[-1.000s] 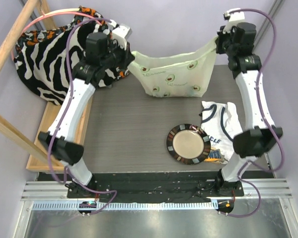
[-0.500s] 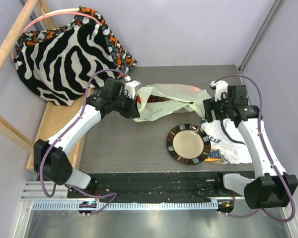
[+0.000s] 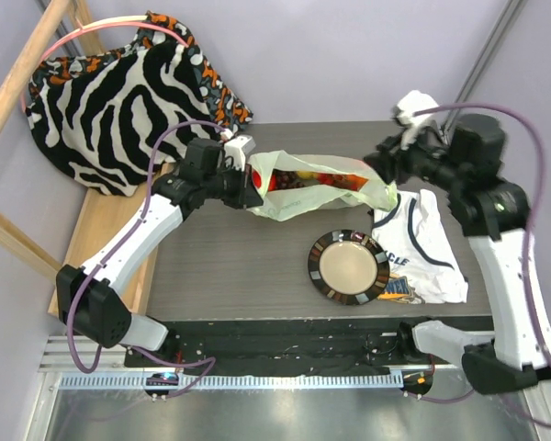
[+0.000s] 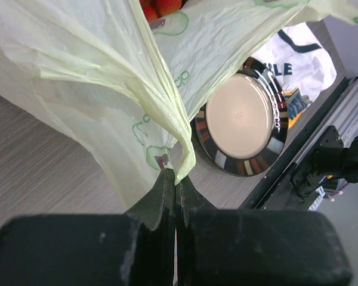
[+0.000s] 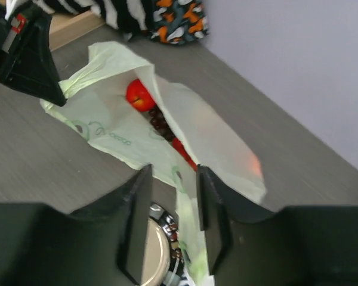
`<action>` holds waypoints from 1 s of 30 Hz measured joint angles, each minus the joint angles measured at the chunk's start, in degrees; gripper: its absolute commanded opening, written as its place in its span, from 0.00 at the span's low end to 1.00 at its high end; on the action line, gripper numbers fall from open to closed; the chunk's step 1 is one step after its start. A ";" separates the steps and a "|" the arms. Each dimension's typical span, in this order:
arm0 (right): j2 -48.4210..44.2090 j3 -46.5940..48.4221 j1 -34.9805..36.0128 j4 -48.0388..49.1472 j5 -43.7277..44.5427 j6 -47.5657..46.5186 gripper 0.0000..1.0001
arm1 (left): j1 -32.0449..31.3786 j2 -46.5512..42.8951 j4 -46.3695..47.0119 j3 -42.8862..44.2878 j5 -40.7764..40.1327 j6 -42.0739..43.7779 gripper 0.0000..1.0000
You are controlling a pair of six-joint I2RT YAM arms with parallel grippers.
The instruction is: Take the fake fruits out of the plastic bag
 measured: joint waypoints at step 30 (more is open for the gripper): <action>14.58 -33.18 23.04 8.48 20.57 -10.43 0.07 | 2.73 -1.81 4.61 3.91 4.59 -8.02 0.00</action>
